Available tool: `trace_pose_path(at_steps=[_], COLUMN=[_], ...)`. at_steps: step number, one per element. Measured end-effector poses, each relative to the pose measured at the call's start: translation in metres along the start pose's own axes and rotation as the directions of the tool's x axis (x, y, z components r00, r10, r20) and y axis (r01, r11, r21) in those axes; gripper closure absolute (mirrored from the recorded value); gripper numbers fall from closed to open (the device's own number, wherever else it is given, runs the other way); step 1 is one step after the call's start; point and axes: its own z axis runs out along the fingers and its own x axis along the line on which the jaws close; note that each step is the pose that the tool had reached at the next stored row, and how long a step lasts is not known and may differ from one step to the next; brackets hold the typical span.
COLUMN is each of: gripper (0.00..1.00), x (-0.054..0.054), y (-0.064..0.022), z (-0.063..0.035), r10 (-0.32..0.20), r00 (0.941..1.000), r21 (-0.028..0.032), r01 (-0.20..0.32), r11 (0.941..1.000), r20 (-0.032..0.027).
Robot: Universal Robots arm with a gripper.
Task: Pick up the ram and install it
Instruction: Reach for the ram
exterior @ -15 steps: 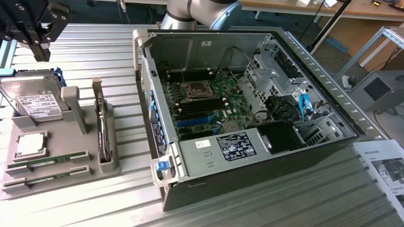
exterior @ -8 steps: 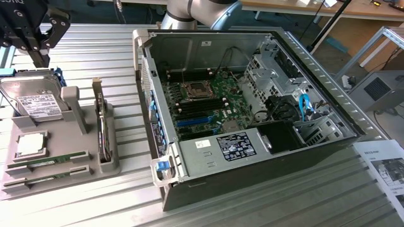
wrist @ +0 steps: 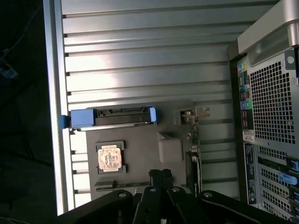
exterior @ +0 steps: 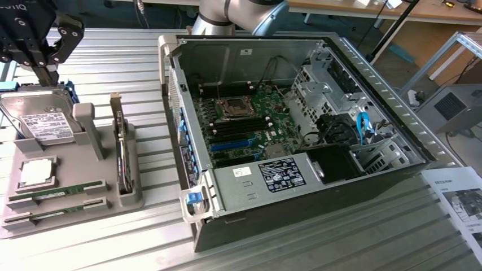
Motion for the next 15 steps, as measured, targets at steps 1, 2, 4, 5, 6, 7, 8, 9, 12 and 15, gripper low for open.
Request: trace_pose_path(at_steps=[1,2,4,5,6,7,8,9,12,15], gripper=[0.89,0.89,0.89,0.89,0.89,0.89,0.89,0.89,0.89,0.89], x=[0.0,0.0,0.0,-0.001,-0.001,-0.001,-0.001,-0.001,-0.001,-0.002], y=[-0.0014,-0.0035,-0.0062,-0.0075,-0.0089,-0.0103,-0.0117,-0.013,-0.0174,-0.0217], z=[-0.0001,-0.0001,-0.0002,-0.0003,-0.0003,-0.0004,-0.0005,-0.0006,-0.0007,-0.0008], r10=[0.0,0.0,0.0,0.0,0.0,0.0,0.0,0.0,0.0,0.0], r00=[1.0,1.0,1.0,1.0,1.0,1.0,1.0,1.0,1.0,1.0], r21=[0.0003,0.0005,0.001,0.0012,0.0013,0.0015,0.0018,0.002,0.0028,0.0035], r01=[0.0,0.0,0.0,0.0,0.0,0.0,0.0,0.0,0.0,0.0], r11=[1.0,1.0,1.0,1.0,1.0,1.0,1.0,1.0,1.0,1.0], r20=[0.0,0.0001,0.0,0.0,0.0001,0.0001,0.0001,0.0,0.0002,0.0002])
